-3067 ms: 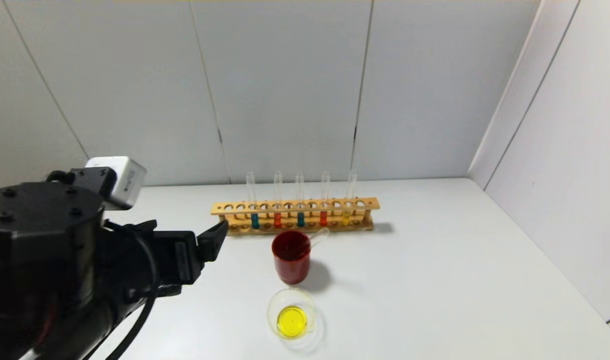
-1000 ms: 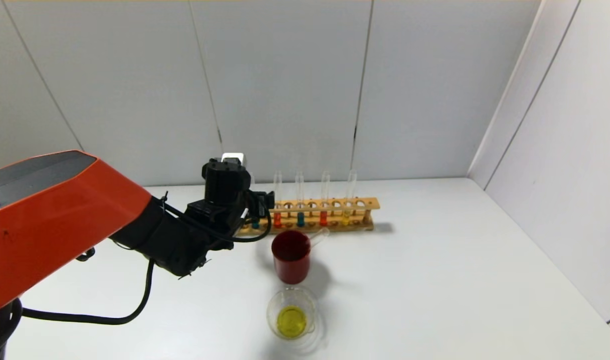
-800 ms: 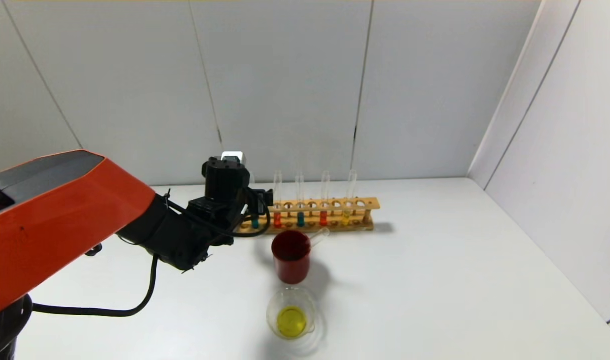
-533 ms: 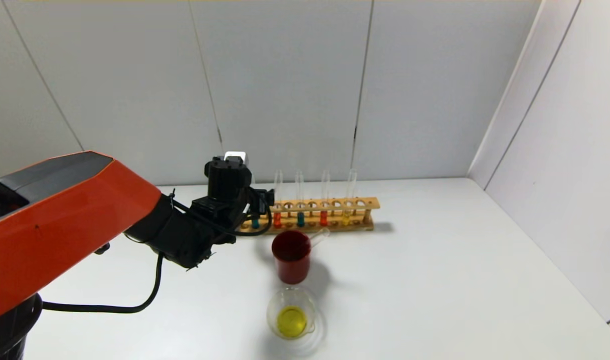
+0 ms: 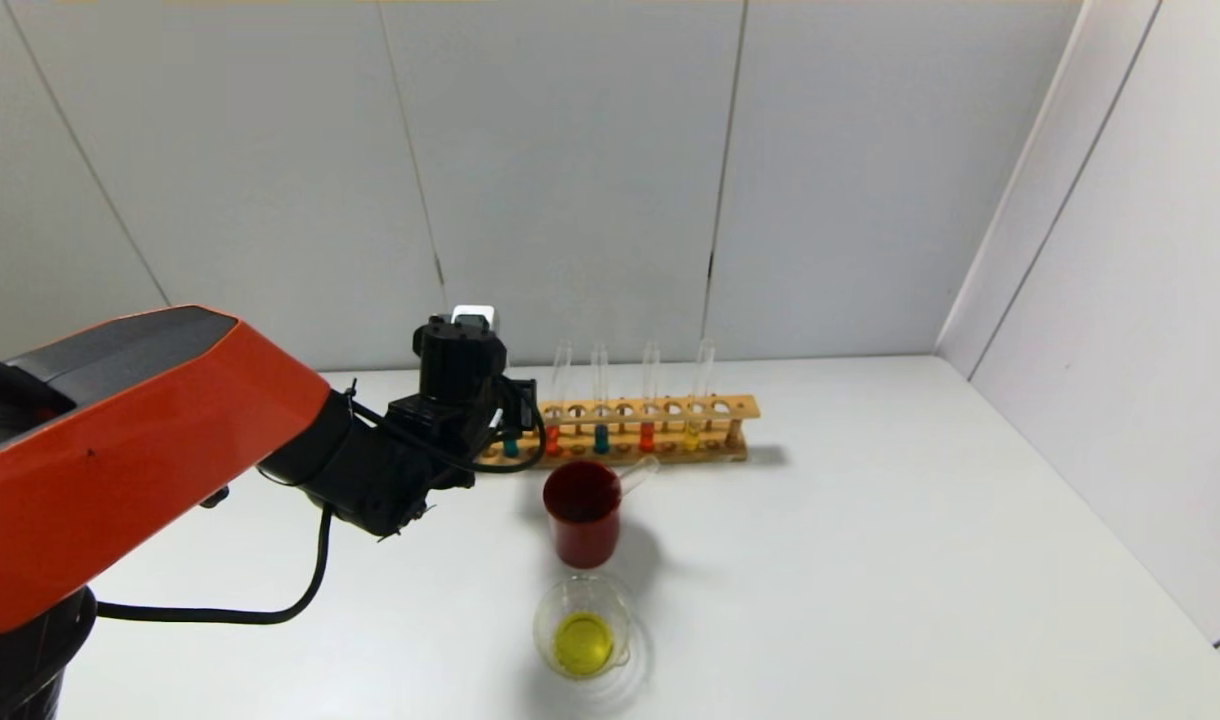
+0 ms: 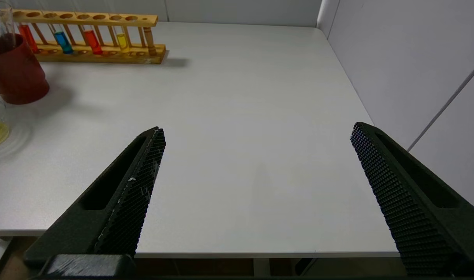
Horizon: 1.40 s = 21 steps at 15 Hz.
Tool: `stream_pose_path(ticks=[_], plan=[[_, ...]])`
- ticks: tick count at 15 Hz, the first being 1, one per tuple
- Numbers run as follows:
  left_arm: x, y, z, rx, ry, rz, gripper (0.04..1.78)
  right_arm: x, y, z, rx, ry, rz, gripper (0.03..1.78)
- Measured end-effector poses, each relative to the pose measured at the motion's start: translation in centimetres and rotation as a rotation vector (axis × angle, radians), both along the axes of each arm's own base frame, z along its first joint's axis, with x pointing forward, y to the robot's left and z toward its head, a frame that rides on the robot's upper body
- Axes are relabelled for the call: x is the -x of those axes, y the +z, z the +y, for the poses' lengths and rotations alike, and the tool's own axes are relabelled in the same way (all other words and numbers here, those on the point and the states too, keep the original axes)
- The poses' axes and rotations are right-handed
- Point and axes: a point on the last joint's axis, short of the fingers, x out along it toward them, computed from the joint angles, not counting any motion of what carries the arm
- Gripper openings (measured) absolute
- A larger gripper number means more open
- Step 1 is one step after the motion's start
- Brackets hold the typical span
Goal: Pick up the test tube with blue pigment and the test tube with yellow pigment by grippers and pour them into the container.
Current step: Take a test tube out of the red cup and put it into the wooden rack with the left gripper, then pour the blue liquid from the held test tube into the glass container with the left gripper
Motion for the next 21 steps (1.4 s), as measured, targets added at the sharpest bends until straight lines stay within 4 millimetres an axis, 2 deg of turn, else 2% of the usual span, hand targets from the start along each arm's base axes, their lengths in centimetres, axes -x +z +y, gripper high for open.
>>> stream_pose_path(ticks=[3, 5, 8, 12, 17, 21], plan=[[0.2, 0.2, 0.0, 0.002, -0.001, -0.002, 0.54, 0.0, 0.0, 0.0, 0.000, 0.000, 0.000, 1.74], [0.4, 0.6, 0.1, 0.005, 0.000, -0.007, 0.32, 0.0, 0.0, 0.0, 0.000, 0.000, 0.000, 1.74], [0.6, 1.3, 0.1, 0.010, 0.001, -0.019, 0.30, 0.0, 0.0, 0.0, 0.000, 0.000, 0.000, 1.74], [1.1, 3.4, 0.4, 0.023, 0.000, -0.049, 0.30, 0.0, 0.0, 0.0, 0.000, 0.000, 0.000, 1.74], [3.0, 7.9, 1.2, 0.040, -0.004, -0.090, 0.30, 0.0, 0.0, 0.0, 0.000, 0.000, 0.000, 1.74], [6.0, 12.7, 1.9, 0.038, -0.033, -0.148, 0.30, 0.0, 0.0, 0.0, 0.000, 0.000, 0.000, 1.74]])
